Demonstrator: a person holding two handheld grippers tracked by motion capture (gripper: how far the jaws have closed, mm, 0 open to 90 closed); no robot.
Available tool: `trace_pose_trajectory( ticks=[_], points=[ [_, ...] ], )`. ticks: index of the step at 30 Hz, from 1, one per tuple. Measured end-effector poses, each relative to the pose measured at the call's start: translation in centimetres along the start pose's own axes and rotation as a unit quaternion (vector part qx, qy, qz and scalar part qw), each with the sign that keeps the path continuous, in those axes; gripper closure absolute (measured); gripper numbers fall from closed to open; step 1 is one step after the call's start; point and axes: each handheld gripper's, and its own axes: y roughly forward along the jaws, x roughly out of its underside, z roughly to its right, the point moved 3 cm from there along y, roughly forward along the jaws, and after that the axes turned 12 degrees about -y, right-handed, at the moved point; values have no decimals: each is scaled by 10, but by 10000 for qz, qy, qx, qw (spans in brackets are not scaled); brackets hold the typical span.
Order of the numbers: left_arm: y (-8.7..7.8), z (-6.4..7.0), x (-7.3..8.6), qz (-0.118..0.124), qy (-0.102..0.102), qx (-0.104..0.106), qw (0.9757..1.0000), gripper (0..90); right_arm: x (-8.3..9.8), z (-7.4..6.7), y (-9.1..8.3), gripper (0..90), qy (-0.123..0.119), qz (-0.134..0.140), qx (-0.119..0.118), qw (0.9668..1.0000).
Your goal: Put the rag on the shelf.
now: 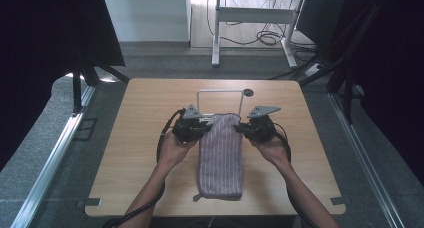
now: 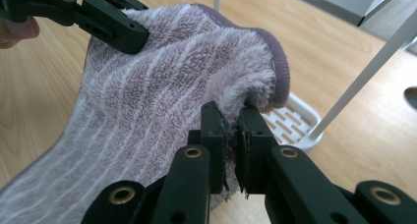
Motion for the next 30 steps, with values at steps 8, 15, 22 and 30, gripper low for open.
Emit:
trace_pose_trajectory(
  ticks=[8,15,22,30],
  points=[
    [-22,5,-24,340,203,-49,9992,802,-25,7,-18,837,-145,198,115,9996],
    [-37,5,-47,577,338,-162,9976,801,-50,17,-33,838,-234,387,269,9986],
    [-51,3,-73,742,417,-301,9959,800,-72,27,-43,837,-342,527,386,9973],
    [-60,0,-99,977,528,-495,9926,795,-99,44,-51,837,-408,637,597,9953]
  ],
)
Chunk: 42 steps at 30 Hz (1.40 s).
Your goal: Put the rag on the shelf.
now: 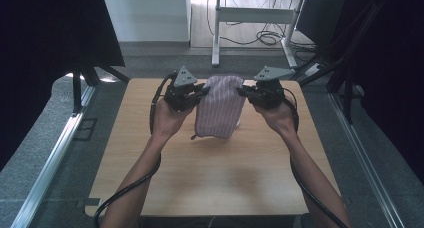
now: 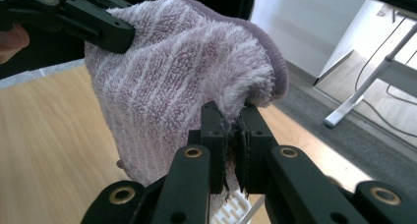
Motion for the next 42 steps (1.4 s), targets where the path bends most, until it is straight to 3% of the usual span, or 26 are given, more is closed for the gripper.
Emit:
trace_pose_trajectory(
  ticks=[9,19,23,31,42],
  points=[
    [0,-4,-27,217,58,-146,9996,790,-28,21,-4,836,-71,60,231,9997],
    [8,-16,-54,169,91,-292,9994,785,-46,43,0,834,-45,75,407,9991],
    [14,-24,-61,163,13,-366,9992,783,-51,51,6,834,0,74,462,9989],
    [34,-42,-68,41,-177,-590,9981,779,-58,68,24,832,54,-45,597,9982],
    [66,-61,-63,-196,-165,-1018,9945,766,-47,85,60,827,320,-164,680,9970]
  ],
)
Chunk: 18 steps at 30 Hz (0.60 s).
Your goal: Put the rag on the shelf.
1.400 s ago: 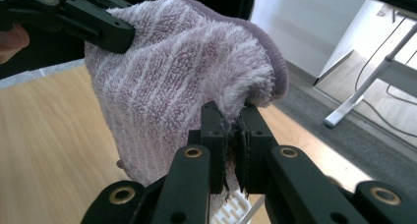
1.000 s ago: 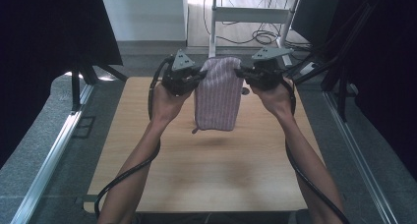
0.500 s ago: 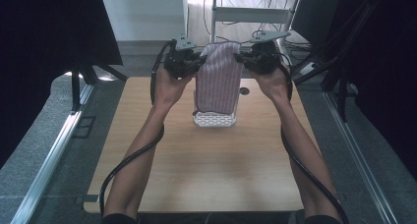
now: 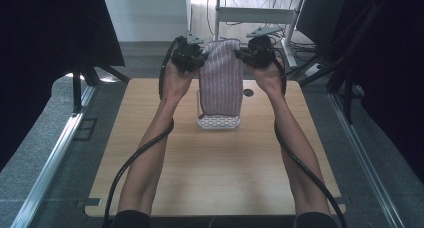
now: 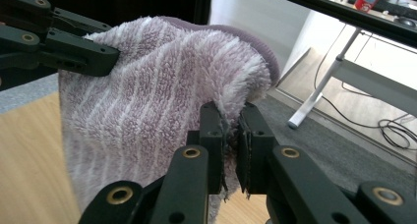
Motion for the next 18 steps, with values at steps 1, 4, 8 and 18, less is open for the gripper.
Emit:
trace_pose_trajectory(
  ticks=[1,4,8,18],
  points=[
    [4,-1,1,-27,1,-34,10000,764,1,1,3,826,10,-15,8,10000],
    [14,-3,4,-88,24,-139,9999,761,5,4,13,825,79,-72,36,9999],
    [30,-6,9,-244,76,-316,9992,757,12,6,27,824,164,-229,56,9996],
    [61,-7,28,-652,220,-566,9960,693,38,9,52,788,312,-613,16,9976]
  ],
)
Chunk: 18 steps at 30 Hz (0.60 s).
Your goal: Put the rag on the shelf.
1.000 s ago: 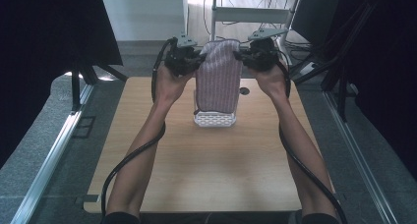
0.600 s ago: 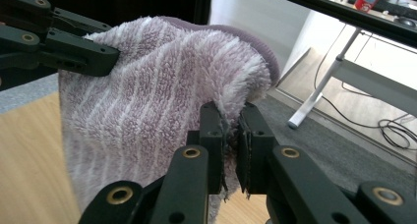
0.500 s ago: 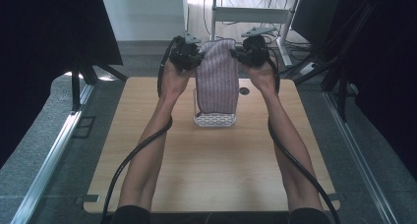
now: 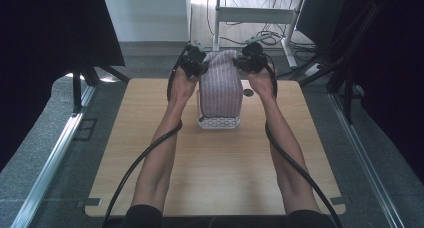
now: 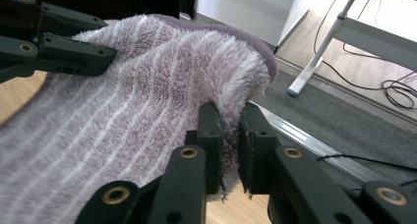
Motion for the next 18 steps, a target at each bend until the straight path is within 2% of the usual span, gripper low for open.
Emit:
trace_pose_trajectory(
  ticks=[2,6,8,10,14,18],
  points=[
    [3,-1,3,-79,38,-100,9999,590,4,1,3,713,18,-54,54,10000],
    [4,-7,7,-169,-61,-154,9997,432,12,5,3,614,185,-76,30,9998],
    [2,-10,9,-214,-237,-59,9995,403,16,6,3,594,197,-123,34,9997],
    [0,-13,11,-225,-258,-58,9994,380,20,6,2,567,212,-163,-53,9996],
    [-5,-17,15,-296,-406,96,9987,329,27,5,0,496,224,-238,-149,9994],
    [-9,-20,19,-352,-638,370,9967,283,30,3,-4,453,317,-178,-240,9991]
  ],
)
